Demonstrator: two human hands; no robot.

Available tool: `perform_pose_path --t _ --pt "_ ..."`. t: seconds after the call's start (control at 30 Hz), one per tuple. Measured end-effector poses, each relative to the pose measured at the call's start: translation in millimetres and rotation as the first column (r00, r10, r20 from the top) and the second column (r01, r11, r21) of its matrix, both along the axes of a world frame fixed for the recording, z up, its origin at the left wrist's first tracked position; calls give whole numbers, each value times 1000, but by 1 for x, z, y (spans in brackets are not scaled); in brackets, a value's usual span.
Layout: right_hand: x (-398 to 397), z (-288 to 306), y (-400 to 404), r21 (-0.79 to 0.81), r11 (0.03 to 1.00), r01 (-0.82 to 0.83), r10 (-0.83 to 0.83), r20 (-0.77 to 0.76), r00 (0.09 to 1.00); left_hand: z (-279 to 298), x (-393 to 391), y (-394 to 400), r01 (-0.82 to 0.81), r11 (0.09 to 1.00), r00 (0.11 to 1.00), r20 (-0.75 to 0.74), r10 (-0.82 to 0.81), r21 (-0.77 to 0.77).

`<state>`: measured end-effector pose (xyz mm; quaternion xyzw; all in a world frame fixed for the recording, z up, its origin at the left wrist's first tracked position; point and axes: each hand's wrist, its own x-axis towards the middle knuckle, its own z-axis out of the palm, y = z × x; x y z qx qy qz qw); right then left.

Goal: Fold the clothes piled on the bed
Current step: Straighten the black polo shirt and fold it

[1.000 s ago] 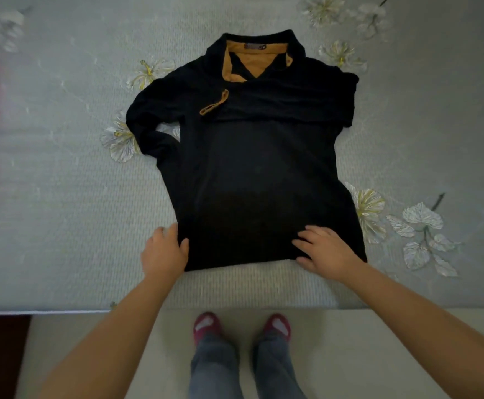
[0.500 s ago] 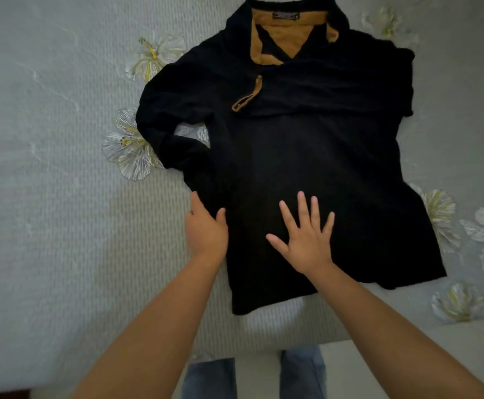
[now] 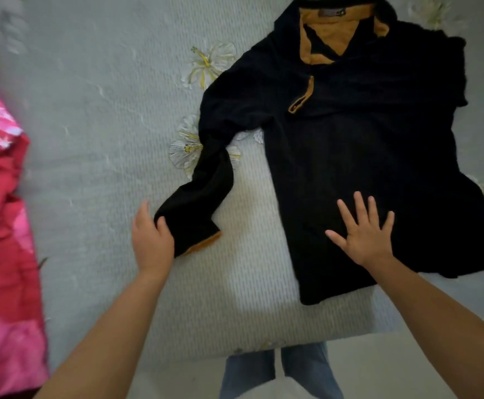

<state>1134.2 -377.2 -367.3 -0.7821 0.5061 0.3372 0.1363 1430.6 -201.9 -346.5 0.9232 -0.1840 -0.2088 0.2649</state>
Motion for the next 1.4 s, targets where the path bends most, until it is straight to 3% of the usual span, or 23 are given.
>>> perform_pose_path --t 0.07,0.17,0.3,0.47,0.73,0.87,0.97,1.03,1.1,1.17,1.23,1.3,1.4 --pt "3 2 4 -24 1000 -7 6 -20 1000 5 22 14 -76 997 996 -54 75 -7" --pt "16 6 18 -92 996 -8 18 106 994 2 26 23 -77 995 969 -228 91 69" --pt "39 6 24 -56 997 -55 62 138 988 -7 5 16 -15 1000 969 -248 15 4" --pt "37 15 -1 -114 992 -58 81 214 973 8 -14 -26 2 995 988 -156 -18 -101" --pt "-47 32 -103 -171 975 143 -89 290 953 56 -67 -176 361 922 926 167 -338 -139" --pt "-108 35 -164 -127 967 220 -157 379 912 74 -121 -285 491 863 864 194 -464 -123" --pt "-153 36 -200 -83 972 219 -164 427 889 85 -175 -379 509 844 860 52 -508 -167" --pt "-179 29 -223 -53 978 204 -156 467 870 85 -208 -432 455 863 848 -190 -496 -221" --pt "-199 20 -245 -53 977 205 -150 514 845 80 -235 -467 320 897 725 -531 -439 -304" --pt "-208 16 -264 3 978 210 -177 553 814 73 -255 -480 262 904 590 -685 -427 -339" --pt "-206 15 -277 16 984 177 -152 598 787 60 -264 -476 315 895 657 -607 -446 -317" --pt "-194 14 -289 7 992 122 -102 604 790 44 -259 -461 454 864 795 -339 -503 -216" --pt "-160 11 -307 -101 990 95 3 702 712 21 -233 -424 596 801 796 85 -599 64"
